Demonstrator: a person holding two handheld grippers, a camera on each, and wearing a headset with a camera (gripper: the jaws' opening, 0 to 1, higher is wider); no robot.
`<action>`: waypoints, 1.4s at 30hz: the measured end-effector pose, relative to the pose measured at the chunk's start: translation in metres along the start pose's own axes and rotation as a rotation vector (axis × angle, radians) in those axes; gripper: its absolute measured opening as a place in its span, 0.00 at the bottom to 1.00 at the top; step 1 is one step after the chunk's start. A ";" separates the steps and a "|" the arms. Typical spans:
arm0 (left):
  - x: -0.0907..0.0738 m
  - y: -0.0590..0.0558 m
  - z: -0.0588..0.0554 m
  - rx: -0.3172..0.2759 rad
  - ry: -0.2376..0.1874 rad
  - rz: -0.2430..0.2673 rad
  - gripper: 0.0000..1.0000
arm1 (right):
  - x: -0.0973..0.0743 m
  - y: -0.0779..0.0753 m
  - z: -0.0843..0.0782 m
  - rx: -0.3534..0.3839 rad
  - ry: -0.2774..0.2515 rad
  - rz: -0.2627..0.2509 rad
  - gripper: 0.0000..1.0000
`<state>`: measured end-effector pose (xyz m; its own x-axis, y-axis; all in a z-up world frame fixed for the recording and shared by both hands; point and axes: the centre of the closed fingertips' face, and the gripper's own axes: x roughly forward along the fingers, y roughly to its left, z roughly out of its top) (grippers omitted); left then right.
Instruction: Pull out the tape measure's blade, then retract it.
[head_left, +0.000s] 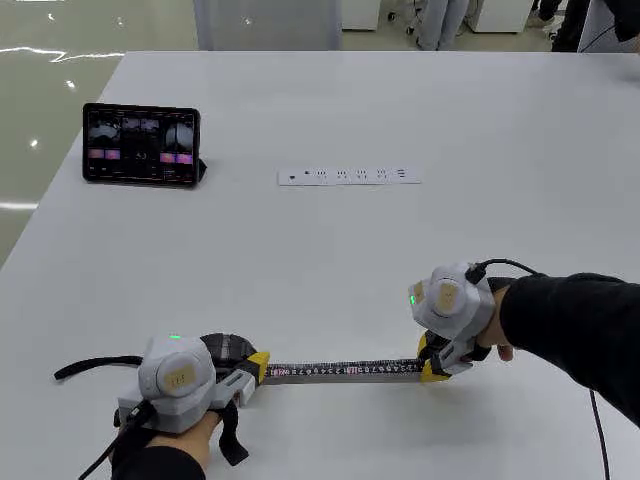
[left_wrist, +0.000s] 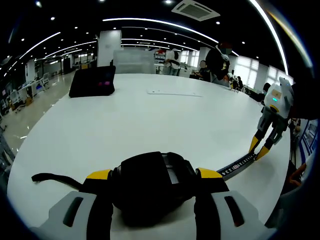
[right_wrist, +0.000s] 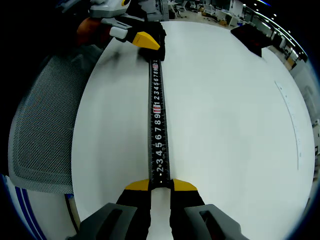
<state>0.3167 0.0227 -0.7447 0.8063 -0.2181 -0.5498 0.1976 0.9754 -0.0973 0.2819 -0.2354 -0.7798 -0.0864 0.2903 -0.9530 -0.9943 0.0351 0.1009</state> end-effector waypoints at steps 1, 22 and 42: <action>0.000 0.000 0.000 0.002 0.002 -0.001 0.62 | 0.000 0.000 0.000 0.002 0.000 -0.001 0.10; 0.000 0.000 -0.001 -0.006 0.023 0.005 0.62 | 0.003 -0.001 0.005 0.058 0.006 -0.032 0.10; 0.001 0.001 -0.002 -0.006 0.033 0.006 0.62 | 0.005 -0.001 0.010 0.075 0.024 -0.049 0.10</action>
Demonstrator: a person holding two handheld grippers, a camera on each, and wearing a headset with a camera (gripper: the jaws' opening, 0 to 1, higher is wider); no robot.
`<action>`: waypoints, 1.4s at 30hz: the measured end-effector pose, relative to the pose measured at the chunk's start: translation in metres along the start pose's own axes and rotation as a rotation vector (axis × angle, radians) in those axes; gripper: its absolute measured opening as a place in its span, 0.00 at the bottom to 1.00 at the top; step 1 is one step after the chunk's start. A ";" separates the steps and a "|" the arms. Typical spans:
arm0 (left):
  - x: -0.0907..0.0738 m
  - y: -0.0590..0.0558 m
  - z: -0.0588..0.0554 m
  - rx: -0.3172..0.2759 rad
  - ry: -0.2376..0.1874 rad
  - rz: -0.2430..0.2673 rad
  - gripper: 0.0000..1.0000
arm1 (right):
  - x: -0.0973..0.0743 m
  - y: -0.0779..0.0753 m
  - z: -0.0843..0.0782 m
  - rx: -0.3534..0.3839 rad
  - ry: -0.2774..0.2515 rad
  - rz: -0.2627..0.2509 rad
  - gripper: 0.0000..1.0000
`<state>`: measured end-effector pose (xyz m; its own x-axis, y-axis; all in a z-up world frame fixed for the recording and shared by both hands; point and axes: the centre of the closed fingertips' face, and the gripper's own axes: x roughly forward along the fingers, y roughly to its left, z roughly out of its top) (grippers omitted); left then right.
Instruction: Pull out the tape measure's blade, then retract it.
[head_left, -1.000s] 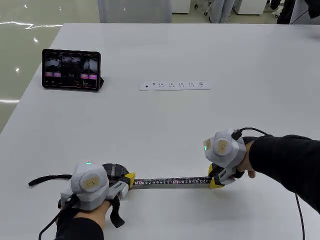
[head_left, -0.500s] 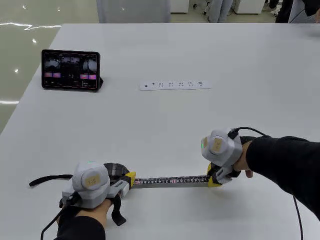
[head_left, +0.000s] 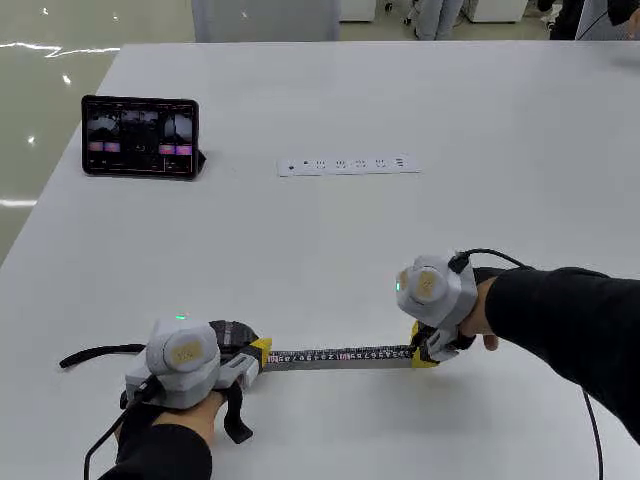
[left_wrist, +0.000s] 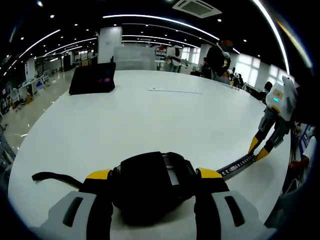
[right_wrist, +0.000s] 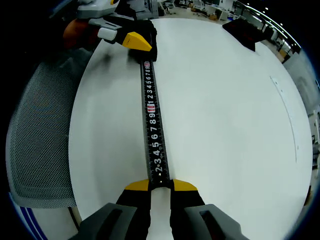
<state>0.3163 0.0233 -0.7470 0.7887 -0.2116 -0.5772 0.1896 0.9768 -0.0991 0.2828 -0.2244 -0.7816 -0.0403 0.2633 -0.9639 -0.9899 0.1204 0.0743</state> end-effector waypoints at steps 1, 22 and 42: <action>0.000 0.000 0.000 0.000 0.000 0.000 0.62 | 0.000 0.000 0.000 0.008 -0.004 0.001 0.10; -0.001 -0.001 0.000 0.002 0.005 0.001 0.62 | 0.002 0.003 0.009 0.014 -0.023 0.017 0.10; -0.001 -0.001 0.000 0.005 0.017 0.002 0.62 | 0.004 0.003 0.016 -0.024 -0.028 0.012 0.10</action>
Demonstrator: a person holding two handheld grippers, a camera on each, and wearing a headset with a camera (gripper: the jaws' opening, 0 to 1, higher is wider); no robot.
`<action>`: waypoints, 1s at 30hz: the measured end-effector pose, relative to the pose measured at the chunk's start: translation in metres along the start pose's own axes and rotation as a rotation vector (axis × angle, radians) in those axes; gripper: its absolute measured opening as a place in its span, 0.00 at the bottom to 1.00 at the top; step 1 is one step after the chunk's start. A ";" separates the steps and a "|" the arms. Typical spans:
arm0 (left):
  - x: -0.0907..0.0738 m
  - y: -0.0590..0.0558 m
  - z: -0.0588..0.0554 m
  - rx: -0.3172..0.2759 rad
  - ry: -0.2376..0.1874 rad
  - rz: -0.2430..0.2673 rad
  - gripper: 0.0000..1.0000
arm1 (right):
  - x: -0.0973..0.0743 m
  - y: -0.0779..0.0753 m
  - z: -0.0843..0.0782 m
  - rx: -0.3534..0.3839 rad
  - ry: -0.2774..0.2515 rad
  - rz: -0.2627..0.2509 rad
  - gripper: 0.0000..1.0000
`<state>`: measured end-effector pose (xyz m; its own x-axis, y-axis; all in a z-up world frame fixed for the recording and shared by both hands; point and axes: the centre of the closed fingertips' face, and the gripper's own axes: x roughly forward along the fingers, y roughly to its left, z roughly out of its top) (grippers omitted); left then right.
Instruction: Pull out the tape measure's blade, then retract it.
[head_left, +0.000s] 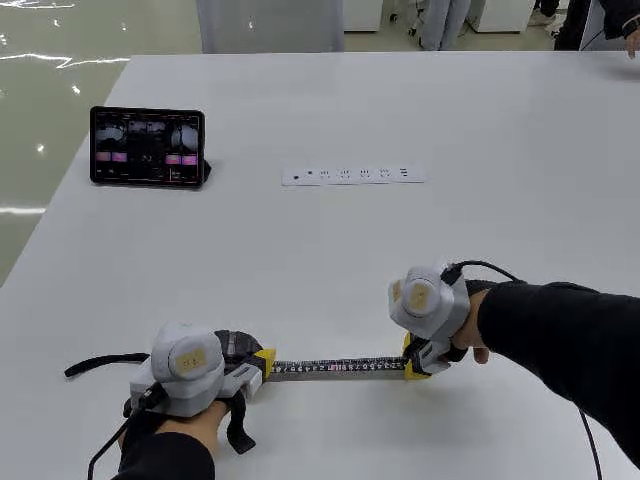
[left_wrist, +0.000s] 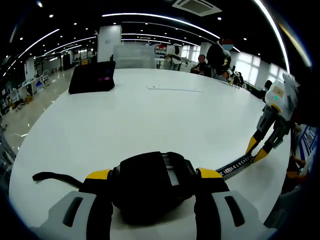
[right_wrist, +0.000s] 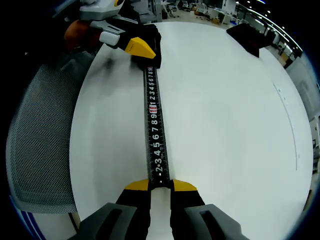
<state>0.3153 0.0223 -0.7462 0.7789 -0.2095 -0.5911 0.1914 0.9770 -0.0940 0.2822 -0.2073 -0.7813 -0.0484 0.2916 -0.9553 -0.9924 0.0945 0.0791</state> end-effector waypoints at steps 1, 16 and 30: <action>0.000 0.000 0.000 0.000 0.001 0.000 0.62 | 0.000 0.000 0.000 0.001 -0.001 0.000 0.10; 0.001 0.001 0.000 -0.002 0.002 0.004 0.62 | 0.002 0.000 0.007 0.015 0.000 -0.001 0.10; 0.001 0.001 -0.001 -0.001 0.004 0.003 0.62 | 0.005 0.000 0.013 0.026 0.002 0.000 0.10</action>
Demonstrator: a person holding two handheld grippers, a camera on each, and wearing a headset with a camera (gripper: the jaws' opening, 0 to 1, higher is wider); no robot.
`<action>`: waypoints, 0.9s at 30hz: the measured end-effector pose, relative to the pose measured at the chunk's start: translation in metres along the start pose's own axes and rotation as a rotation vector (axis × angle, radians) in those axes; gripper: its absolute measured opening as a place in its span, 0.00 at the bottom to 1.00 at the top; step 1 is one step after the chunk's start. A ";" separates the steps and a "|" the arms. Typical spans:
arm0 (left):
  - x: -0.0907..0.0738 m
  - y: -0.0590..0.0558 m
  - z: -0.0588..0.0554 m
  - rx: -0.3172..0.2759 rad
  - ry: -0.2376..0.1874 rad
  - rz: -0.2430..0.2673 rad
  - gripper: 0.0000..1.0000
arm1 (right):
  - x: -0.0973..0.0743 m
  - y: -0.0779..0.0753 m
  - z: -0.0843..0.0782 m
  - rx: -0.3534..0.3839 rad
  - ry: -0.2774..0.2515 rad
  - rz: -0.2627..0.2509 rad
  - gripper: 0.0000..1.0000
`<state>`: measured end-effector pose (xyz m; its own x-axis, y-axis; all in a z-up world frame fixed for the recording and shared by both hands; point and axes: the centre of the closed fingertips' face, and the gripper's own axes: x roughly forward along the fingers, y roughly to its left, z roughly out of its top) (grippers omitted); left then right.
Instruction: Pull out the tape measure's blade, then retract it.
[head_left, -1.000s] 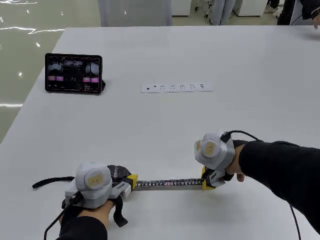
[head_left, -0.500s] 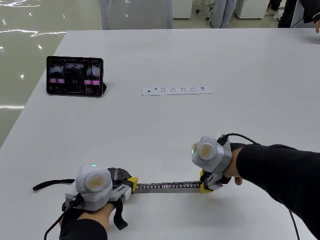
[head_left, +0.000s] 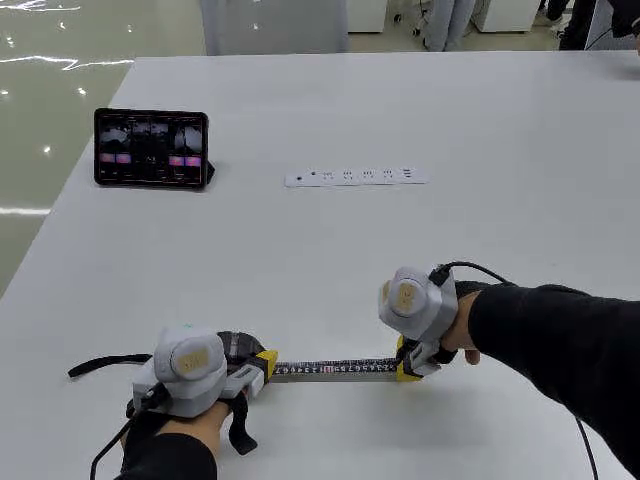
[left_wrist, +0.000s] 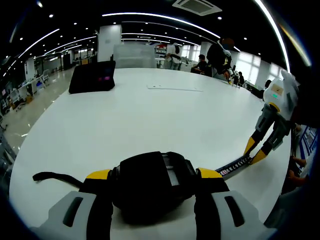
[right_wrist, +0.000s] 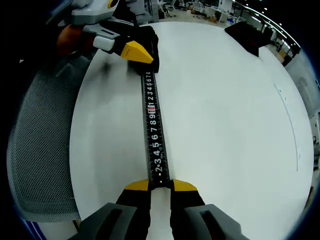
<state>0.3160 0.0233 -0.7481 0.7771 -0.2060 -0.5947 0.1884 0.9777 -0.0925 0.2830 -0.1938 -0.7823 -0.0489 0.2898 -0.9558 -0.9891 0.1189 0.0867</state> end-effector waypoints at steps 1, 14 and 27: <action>0.000 0.000 0.000 0.000 -0.001 0.000 0.62 | 0.000 0.000 0.001 0.000 -0.002 0.000 0.10; 0.000 0.000 0.000 0.000 0.001 0.001 0.62 | 0.003 0.001 0.006 0.009 -0.012 0.006 0.10; 0.000 -0.001 -0.001 0.008 0.006 0.004 0.62 | 0.005 0.002 0.015 0.009 -0.011 0.006 0.10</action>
<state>0.3150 0.0227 -0.7484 0.7746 -0.2015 -0.5995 0.1896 0.9783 -0.0839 0.2832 -0.1782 -0.7829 -0.0533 0.3005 -0.9523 -0.9875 0.1260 0.0950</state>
